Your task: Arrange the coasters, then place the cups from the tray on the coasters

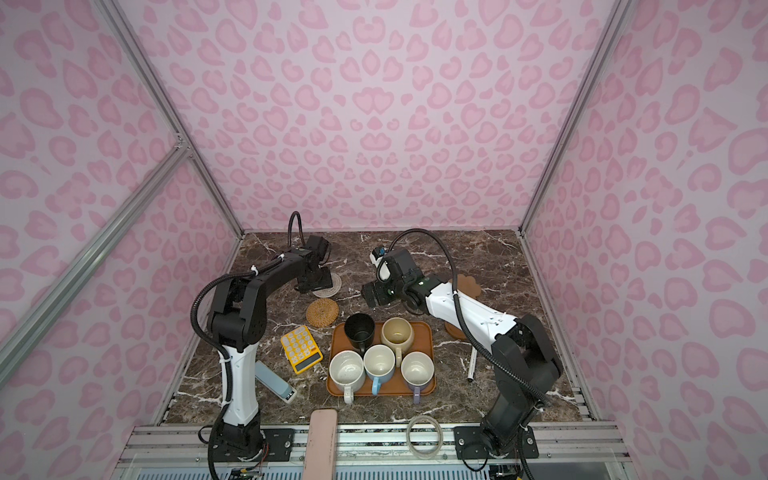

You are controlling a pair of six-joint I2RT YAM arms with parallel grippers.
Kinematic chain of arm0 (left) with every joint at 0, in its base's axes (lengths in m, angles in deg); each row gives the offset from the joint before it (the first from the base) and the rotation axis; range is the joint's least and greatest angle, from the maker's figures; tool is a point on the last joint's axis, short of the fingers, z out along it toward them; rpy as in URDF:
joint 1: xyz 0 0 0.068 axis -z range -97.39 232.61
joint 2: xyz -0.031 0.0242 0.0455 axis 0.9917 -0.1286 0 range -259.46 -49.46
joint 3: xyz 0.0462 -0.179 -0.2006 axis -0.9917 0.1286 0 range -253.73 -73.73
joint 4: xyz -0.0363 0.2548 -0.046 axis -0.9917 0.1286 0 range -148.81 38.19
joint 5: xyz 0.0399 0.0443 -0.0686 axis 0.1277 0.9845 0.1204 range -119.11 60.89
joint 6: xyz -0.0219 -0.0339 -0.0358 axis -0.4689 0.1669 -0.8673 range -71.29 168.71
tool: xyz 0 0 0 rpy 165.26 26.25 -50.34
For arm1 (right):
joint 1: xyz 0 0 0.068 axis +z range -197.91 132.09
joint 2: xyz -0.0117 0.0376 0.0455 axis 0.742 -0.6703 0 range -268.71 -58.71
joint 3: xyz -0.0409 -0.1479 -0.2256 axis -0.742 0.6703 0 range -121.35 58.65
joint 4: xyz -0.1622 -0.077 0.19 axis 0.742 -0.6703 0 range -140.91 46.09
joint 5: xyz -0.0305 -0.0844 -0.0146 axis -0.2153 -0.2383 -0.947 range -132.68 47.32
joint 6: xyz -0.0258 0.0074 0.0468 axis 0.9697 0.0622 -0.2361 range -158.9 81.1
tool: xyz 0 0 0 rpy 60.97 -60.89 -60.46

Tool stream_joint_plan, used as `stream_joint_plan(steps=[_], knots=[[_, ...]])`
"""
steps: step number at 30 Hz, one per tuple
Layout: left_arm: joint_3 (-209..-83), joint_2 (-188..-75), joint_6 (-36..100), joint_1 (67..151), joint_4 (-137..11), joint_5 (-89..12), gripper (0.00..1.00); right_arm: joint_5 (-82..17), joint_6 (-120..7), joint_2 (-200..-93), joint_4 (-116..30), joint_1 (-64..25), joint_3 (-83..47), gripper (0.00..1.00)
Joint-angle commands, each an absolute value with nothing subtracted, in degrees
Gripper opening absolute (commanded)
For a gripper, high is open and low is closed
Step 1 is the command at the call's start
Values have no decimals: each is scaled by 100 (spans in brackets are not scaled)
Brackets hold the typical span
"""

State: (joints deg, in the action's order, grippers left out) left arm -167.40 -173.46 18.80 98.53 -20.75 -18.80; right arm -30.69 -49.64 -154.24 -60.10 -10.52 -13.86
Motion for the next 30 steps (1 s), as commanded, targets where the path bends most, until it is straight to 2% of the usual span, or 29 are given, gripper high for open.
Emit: stream_joint_plan(steps=[1,5,13,19,25,30], knots=[[-16870,-17439,1847,9828,-1927,-1867,67,-3044,-4954,-15387,-6056,-1046,-1405,100],[-16731,-17319,1738,9831,-2087,-1937,67,-3117,-4899,-15314,-6144,-1050,-1431,100],[-17117,-17173,1748,9772,-2090,-2039,82,-3174,-4812,-15242,-6307,-1109,-1573,100],[-17015,-16554,1596,9748,-2030,-2018,80,-3295,-4780,-15022,-6539,-1124,-1622,100],[-15958,-15385,1586,9769,-2225,-2701,76,-3556,-4795,-14548,-6726,-1202,-1458,100],[-14835,-14760,1650,9979,-2403,-2949,72,-3352,-4833,-14166,-6729,-1340,-1054,100]])
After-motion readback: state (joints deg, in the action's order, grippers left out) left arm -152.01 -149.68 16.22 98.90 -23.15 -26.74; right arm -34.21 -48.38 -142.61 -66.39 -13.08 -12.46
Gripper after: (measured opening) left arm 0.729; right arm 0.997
